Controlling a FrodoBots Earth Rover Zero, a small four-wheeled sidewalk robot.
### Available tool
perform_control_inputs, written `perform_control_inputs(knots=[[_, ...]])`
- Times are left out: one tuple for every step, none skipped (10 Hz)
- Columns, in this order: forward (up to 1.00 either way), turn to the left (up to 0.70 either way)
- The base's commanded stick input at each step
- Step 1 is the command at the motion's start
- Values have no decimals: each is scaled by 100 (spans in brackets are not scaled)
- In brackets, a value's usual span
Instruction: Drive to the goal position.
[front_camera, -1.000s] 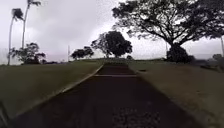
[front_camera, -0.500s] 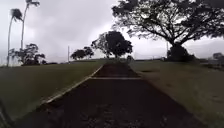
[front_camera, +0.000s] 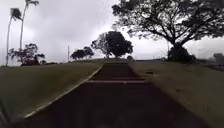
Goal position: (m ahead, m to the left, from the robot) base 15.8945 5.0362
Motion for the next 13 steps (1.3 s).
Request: perform_control_inputs(knots=[[100, 0], [100, 0], [100, 0], [100, 0], [100, 0], [100, 0], [100, 0], [100, 0], [100, 0], [100, 0], [100, 0], [100, 0], [100, 0]])
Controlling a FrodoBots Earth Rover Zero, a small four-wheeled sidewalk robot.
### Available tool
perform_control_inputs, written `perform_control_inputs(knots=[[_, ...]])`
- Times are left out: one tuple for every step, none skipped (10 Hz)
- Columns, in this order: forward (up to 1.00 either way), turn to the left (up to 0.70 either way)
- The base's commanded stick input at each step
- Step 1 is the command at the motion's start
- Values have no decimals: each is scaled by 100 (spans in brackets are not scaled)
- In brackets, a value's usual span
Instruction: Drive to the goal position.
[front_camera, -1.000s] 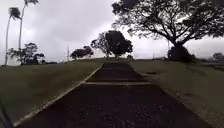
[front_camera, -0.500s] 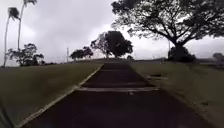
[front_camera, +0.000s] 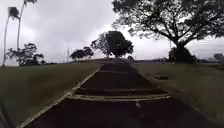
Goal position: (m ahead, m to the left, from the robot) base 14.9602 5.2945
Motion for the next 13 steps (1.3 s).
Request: perform_control_inputs(knots=[[100, 0], [100, 0], [100, 0], [100, 0], [100, 0], [100, 0], [100, 0], [100, 0], [100, 0], [100, 0], [100, 0], [100, 0], [100, 0]])
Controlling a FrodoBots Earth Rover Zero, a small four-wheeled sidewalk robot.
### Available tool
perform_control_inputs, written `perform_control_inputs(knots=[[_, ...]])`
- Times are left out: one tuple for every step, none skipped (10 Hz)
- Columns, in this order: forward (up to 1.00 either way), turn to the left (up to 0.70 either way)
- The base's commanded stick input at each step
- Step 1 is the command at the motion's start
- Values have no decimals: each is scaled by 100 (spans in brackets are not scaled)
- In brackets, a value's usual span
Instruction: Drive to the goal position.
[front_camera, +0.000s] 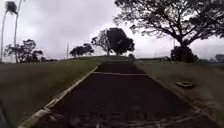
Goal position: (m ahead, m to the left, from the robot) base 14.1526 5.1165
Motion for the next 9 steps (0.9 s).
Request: perform_control_inputs(knots=[[77, 0], [0, 0], [0, 0], [0, 0], [0, 0], [0, 0], [0, 0], [0, 0], [0, 0]])
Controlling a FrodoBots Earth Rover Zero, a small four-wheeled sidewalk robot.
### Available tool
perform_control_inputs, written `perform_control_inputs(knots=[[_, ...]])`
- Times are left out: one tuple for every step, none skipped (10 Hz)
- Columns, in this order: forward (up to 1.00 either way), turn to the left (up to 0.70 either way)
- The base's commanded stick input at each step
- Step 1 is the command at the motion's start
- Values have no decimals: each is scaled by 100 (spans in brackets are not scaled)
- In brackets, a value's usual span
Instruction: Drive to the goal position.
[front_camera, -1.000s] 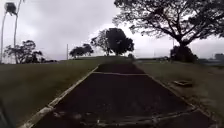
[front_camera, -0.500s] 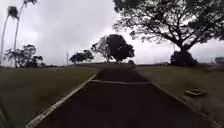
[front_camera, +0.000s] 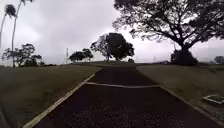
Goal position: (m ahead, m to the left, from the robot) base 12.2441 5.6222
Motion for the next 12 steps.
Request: perform_control_inputs(knots=[[0, 0], [-100, 0], [-100, 0], [-100, 0], [-100, 0], [-25, 0], [0, 0], [0, 0], [0, 0], [0, 0], [0, 0], [0, 0]])
